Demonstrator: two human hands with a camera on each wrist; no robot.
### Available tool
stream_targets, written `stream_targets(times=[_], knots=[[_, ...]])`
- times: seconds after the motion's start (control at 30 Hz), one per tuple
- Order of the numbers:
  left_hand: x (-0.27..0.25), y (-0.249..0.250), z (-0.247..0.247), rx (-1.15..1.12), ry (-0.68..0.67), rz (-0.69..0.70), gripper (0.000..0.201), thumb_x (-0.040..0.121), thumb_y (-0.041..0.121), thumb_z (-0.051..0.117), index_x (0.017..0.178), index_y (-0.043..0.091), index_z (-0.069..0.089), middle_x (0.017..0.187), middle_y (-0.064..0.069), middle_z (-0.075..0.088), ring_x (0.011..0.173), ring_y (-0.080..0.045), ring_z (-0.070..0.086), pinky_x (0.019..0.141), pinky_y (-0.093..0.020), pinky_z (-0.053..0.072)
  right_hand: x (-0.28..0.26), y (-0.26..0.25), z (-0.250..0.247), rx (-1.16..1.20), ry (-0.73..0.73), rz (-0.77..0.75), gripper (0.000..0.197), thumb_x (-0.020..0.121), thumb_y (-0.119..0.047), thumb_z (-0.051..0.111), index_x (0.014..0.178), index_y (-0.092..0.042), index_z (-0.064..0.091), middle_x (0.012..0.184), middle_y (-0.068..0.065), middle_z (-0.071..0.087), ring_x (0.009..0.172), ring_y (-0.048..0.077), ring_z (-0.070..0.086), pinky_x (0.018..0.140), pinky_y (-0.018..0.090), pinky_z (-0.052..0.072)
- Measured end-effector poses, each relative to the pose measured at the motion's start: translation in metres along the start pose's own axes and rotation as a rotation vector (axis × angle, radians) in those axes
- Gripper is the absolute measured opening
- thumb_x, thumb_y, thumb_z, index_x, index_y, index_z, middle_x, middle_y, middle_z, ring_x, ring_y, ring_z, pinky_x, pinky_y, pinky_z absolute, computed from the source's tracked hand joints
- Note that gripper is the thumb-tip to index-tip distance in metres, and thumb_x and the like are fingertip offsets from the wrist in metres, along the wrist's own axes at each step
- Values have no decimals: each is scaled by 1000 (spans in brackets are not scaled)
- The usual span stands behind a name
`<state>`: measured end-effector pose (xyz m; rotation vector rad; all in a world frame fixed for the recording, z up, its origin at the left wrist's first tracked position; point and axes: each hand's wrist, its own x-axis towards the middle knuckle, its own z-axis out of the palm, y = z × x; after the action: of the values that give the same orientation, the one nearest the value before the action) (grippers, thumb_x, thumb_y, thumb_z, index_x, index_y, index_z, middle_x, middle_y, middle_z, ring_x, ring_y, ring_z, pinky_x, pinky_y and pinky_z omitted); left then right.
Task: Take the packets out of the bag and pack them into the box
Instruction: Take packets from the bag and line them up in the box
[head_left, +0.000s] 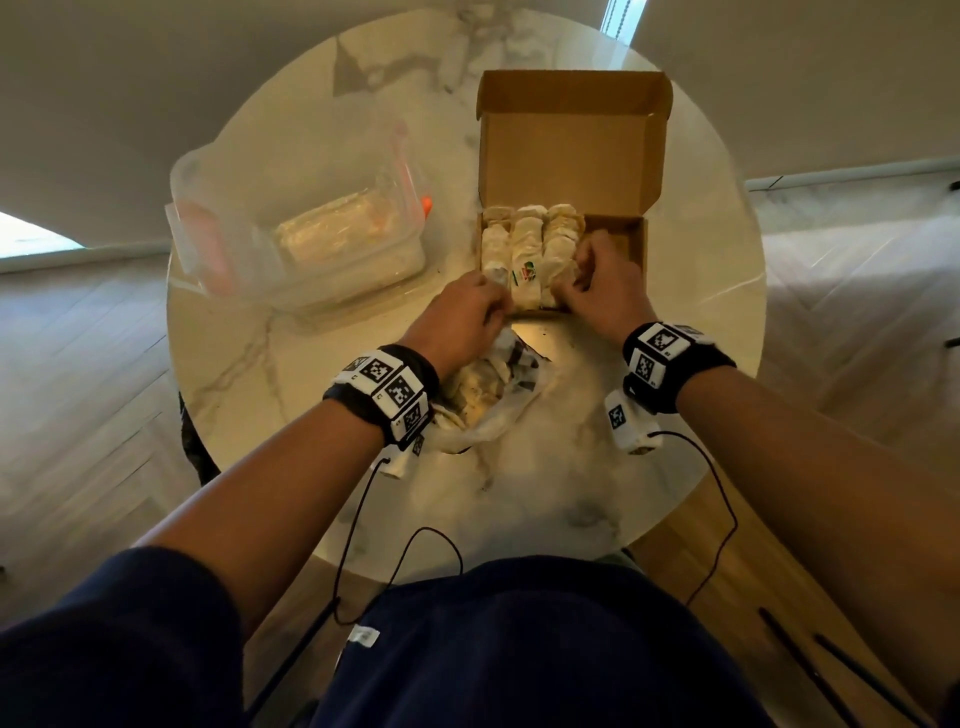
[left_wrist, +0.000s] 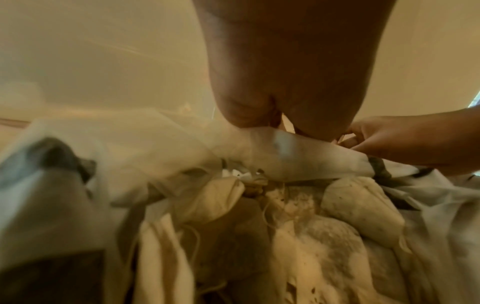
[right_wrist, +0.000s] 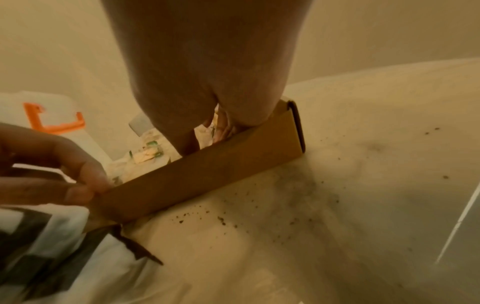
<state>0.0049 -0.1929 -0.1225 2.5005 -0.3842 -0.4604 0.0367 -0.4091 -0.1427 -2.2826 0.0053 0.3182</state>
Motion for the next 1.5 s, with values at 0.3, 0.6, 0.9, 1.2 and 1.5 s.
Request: stream_targets(times=[0.3, 0.6, 0.9, 1.2, 1.5], knots=[[6, -7, 6, -28, 23, 11, 19, 94, 16, 60, 111, 16, 68, 111, -5, 55, 98, -20, 55, 82, -24, 41, 0, 11, 15, -91, 15, -30, 29, 80, -23, 73, 106, -18, 61, 113, 6, 47, 101, 23, 52, 89, 29, 48], [7, -7, 2, -14, -14, 11, 20, 94, 16, 58, 111, 18, 68, 110, -3, 55, 97, -17, 54, 83, -26, 43, 0, 2, 13, -95, 44, 11, 33, 77, -28, 80, 108, -25, 67, 115, 4, 43, 99, 21, 52, 89, 28, 49], [-28, -4, -16, -17, 97, 46, 19, 97, 20, 55, 114, 15, 62, 103, 3, 51, 85, -11, 50, 75, -24, 42, -21, -22, 2, -111, 124, -183, 22, 86, -20, 69, 107, -16, 66, 114, 7, 45, 94, 20, 54, 83, 29, 52], [-100, -26, -16, 77, -50, 105, 24, 87, 24, 57, 106, 14, 66, 102, -1, 58, 88, -17, 54, 77, -31, 46, -60, -62, 33, 7, -36, -346, 11, 86, -9, 64, 96, -13, 68, 99, 5, 56, 78, 14, 57, 74, 21, 49], [-119, -33, -11, 281, -14, 159, 15, 93, 21, 58, 104, 19, 68, 96, -3, 65, 90, -24, 58, 71, -37, 47, -100, -71, 62, 11, -226, -354, 20, 83, -2, 63, 101, -8, 70, 97, 7, 62, 82, 15, 59, 73, 20, 49]])
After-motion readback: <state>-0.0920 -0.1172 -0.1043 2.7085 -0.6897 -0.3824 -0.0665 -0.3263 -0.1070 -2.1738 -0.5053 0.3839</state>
